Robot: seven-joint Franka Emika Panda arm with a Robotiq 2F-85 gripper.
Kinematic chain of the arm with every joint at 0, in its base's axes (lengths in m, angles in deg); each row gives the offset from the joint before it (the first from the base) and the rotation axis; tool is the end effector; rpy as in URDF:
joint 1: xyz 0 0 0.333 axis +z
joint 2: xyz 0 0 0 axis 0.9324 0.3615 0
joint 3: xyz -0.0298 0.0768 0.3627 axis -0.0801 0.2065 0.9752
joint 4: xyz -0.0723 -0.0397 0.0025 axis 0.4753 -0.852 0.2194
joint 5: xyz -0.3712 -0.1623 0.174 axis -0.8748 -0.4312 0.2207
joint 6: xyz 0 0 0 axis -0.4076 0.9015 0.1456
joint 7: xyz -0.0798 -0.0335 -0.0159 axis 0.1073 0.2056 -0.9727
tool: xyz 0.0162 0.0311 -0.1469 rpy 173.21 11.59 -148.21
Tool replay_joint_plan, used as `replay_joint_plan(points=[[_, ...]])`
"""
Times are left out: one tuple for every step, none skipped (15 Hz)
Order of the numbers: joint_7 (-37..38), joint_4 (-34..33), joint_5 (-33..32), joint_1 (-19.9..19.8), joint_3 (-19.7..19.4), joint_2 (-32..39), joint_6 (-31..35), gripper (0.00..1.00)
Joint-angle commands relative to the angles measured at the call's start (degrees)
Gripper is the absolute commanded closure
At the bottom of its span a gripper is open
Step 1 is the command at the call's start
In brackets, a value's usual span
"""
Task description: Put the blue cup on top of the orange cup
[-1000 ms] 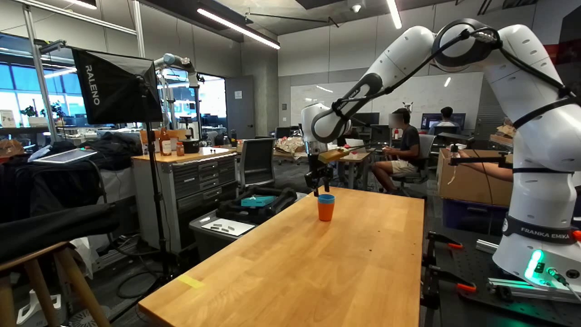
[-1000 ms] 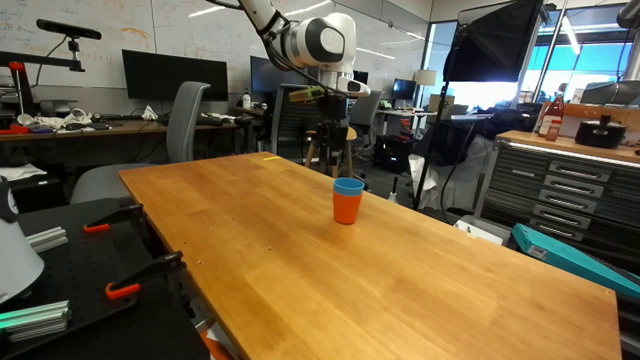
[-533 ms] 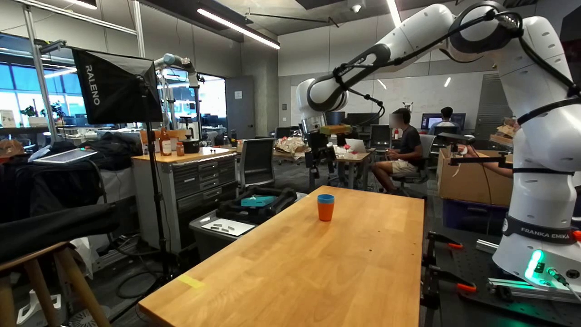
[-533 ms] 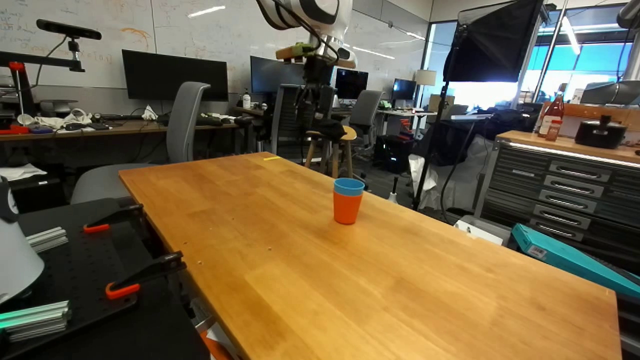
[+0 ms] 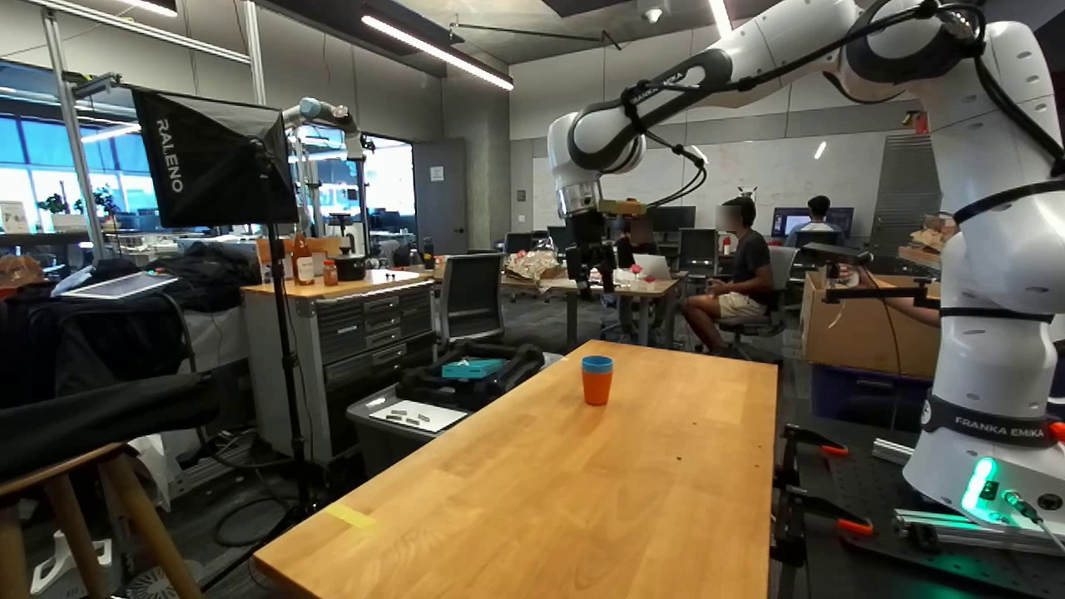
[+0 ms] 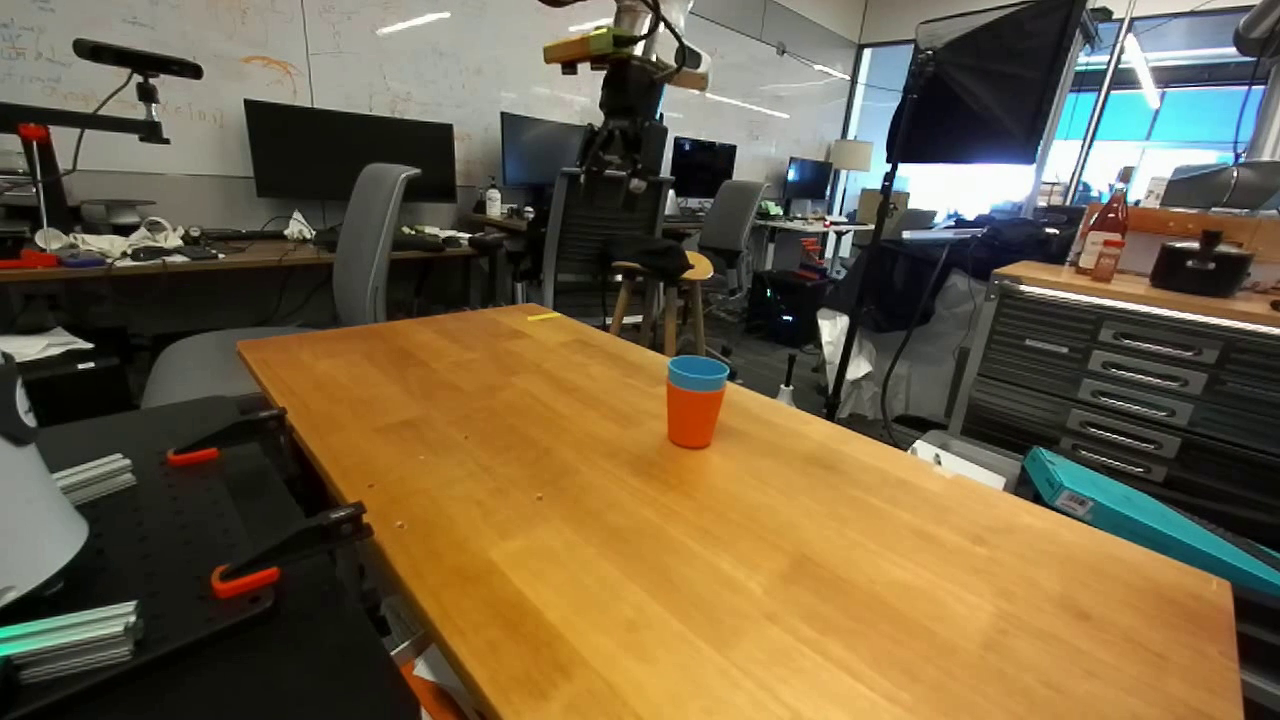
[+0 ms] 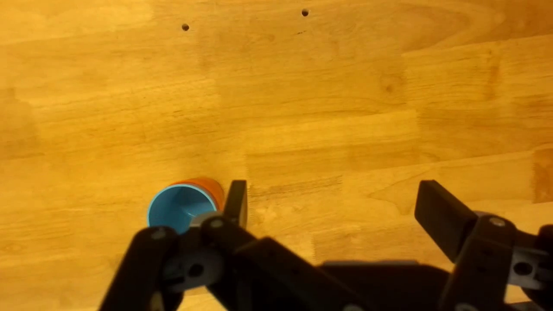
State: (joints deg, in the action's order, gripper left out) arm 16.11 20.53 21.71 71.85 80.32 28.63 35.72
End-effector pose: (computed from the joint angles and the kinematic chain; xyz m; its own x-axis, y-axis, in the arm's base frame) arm 0.6606 0.0147 0.3931 0.9701 -0.1072 -0.2176 -0.1021 -0.9942 0.0346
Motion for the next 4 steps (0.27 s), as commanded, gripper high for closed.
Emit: replay_joint_plan(points=[[-0.1,-0.1,-0.2,-0.6,0.7,-0.1,-0.1,0.00],[-0.2,-0.1,-0.2,-0.6,0.7,-0.1,-0.1,0.00],[-0.3,-0.1,-0.2,-0.6,0.7,-0.1,-0.1,0.00],[-0.4,-0.1,-0.2,-0.6,0.7,-0.1,-0.1,0.00]])
